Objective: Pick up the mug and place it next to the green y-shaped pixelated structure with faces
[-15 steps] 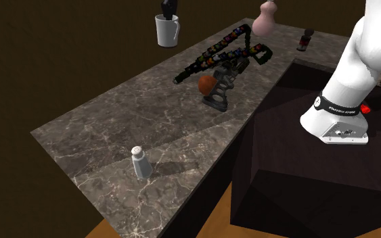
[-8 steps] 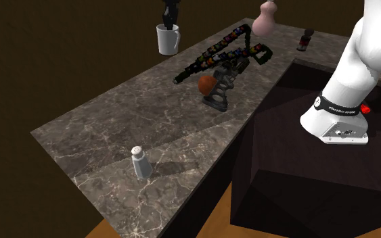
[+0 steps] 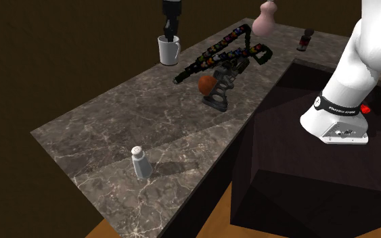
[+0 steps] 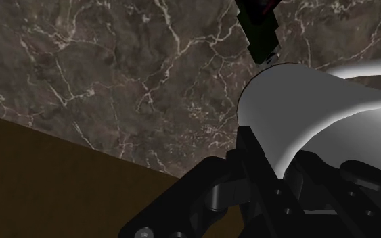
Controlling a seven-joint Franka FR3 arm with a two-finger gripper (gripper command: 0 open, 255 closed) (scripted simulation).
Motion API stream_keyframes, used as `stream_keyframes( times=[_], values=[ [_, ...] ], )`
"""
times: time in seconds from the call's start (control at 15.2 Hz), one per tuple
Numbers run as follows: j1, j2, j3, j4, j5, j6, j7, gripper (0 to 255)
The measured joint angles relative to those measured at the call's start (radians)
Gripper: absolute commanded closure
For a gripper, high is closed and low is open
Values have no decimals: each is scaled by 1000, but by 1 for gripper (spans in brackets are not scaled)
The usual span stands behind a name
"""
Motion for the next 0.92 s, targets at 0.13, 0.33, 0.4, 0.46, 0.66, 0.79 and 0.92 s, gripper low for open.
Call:
stream_keyframes(
  times=[0.13,0.33,0.4,0.46,0.66,0.79,0.92],
  values=[
    [0,12,1,-9,2,21,-3,255],
    [-1,29,2,-22,6,51,-7,255],
    [-1,34,3,-29,7,63,-8,255],
    [0,40,4,-37,8,77,-9,255],
    [-2,61,6,-50,13,110,-16,255],
    [-4,77,7,-53,16,130,-20,255],
    [-3,94,9,-57,18,151,-22,255]
  ],
)
